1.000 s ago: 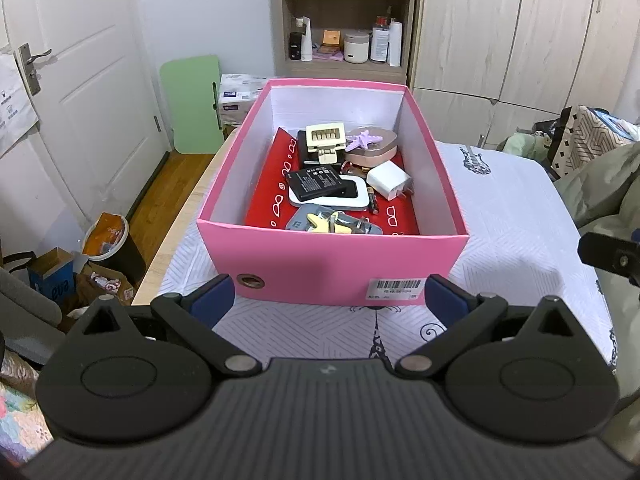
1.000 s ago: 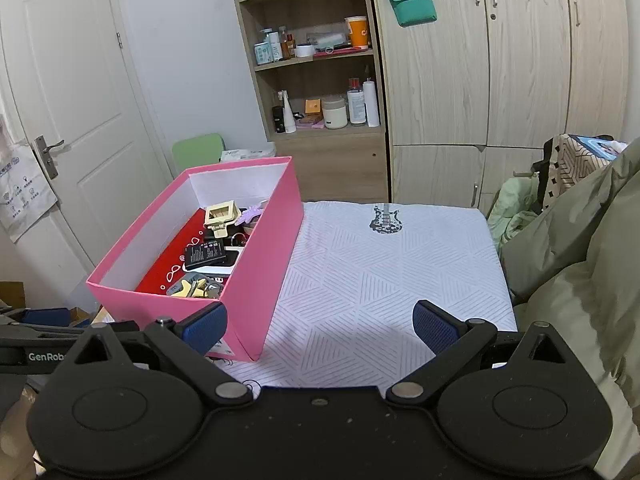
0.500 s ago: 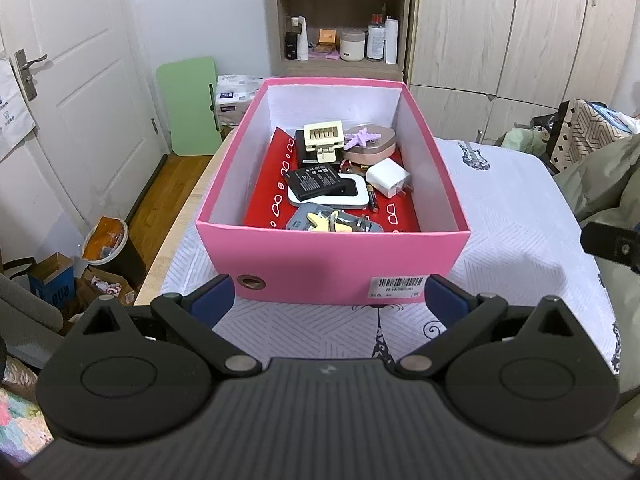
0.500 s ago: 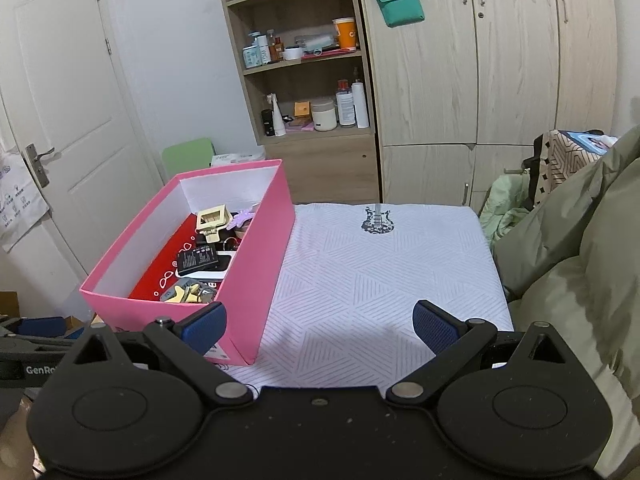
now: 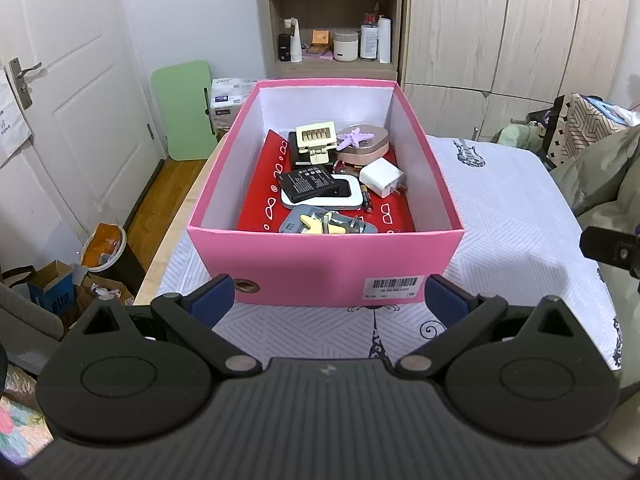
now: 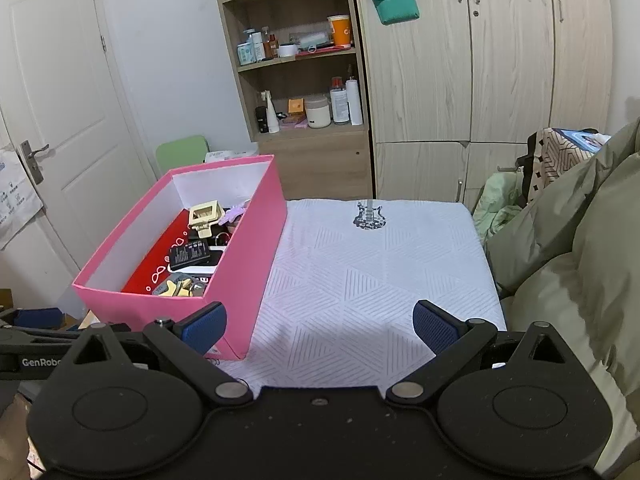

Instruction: Organize rigid objects

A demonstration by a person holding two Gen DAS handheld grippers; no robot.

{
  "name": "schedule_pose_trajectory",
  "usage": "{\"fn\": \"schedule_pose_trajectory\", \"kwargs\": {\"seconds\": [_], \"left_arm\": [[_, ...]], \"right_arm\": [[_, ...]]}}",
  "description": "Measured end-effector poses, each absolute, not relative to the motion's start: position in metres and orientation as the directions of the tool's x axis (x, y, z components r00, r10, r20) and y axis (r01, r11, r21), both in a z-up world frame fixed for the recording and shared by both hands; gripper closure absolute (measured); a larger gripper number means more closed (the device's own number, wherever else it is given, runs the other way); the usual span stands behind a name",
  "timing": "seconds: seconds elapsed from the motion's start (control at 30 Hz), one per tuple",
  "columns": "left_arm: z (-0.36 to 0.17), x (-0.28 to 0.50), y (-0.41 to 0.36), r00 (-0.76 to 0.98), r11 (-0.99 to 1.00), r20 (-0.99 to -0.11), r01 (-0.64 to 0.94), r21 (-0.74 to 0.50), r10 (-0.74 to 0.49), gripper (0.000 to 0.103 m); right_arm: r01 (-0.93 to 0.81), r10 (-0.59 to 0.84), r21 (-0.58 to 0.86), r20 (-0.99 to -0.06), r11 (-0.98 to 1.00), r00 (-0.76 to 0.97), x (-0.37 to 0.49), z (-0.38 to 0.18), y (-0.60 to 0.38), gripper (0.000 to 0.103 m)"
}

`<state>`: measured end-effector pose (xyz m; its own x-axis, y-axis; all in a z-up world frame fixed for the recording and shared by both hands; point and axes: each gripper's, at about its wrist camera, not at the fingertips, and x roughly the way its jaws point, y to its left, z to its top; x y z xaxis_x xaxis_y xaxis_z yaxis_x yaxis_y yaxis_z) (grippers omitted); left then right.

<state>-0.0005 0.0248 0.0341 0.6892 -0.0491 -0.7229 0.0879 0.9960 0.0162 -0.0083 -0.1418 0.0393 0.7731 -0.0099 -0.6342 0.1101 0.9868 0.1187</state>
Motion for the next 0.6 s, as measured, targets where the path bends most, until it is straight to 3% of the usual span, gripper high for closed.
{"fn": "schedule_pose_trajectory", "kwargs": {"seconds": [0.6], "left_arm": [[0.0384,-0.005,0.0166,0.698,0.993,-0.714,0.109,0.037,-0.05,0.0]], "right_arm": [[0.122,-0.024,0.112,-0.63,0.986,0.777,-0.0125,0.04,-0.1471,0.002]]}}
